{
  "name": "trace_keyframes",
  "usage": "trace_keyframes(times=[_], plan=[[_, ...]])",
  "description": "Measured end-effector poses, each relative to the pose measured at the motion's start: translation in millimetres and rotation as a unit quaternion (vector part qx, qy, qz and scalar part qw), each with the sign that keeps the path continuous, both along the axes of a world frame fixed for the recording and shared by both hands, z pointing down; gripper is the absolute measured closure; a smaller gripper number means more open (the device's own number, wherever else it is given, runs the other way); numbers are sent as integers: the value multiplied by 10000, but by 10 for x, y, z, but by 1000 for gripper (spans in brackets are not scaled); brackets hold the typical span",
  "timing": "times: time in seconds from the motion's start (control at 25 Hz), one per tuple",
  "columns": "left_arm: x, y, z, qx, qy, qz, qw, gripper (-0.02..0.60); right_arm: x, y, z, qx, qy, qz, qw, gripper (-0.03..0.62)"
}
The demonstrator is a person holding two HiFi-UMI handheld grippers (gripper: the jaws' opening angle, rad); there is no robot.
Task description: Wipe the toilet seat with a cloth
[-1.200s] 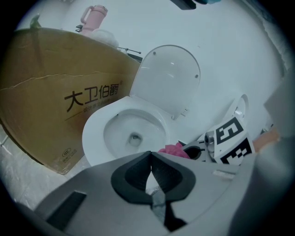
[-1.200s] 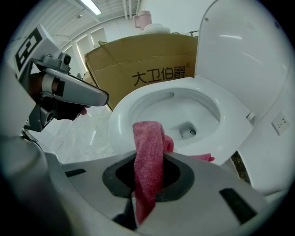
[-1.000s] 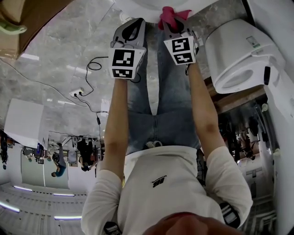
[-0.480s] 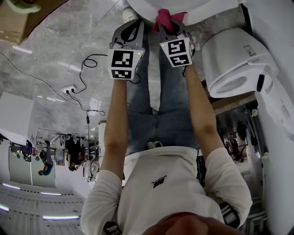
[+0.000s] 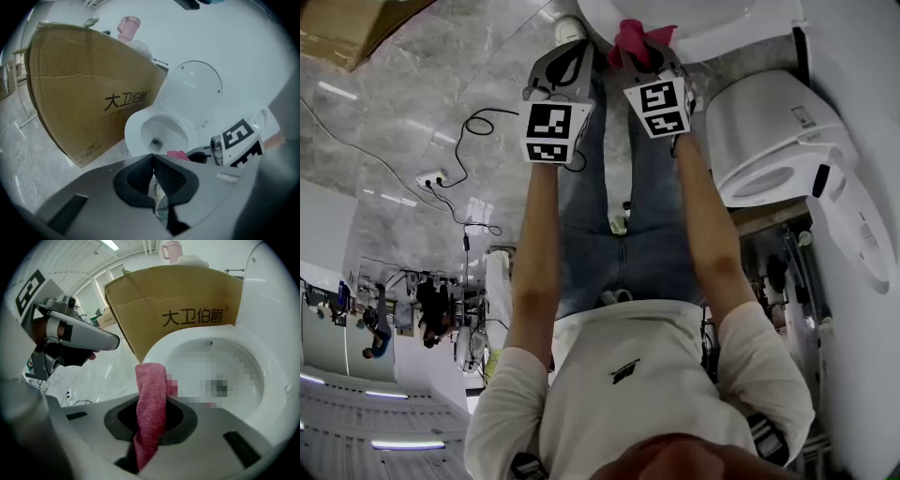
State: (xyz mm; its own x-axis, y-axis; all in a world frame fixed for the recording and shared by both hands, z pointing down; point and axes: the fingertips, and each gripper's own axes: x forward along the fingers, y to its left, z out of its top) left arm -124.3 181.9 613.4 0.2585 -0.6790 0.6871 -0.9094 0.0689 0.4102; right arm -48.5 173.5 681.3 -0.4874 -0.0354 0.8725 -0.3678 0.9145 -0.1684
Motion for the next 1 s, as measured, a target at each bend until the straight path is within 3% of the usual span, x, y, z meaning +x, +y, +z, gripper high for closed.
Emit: trace_keyframes(times=[1.0], plan=[[-400, -93, 86, -147, 22, -598, 9981, 571, -630, -273, -3, -213, -277, -347, 9988, 548]])
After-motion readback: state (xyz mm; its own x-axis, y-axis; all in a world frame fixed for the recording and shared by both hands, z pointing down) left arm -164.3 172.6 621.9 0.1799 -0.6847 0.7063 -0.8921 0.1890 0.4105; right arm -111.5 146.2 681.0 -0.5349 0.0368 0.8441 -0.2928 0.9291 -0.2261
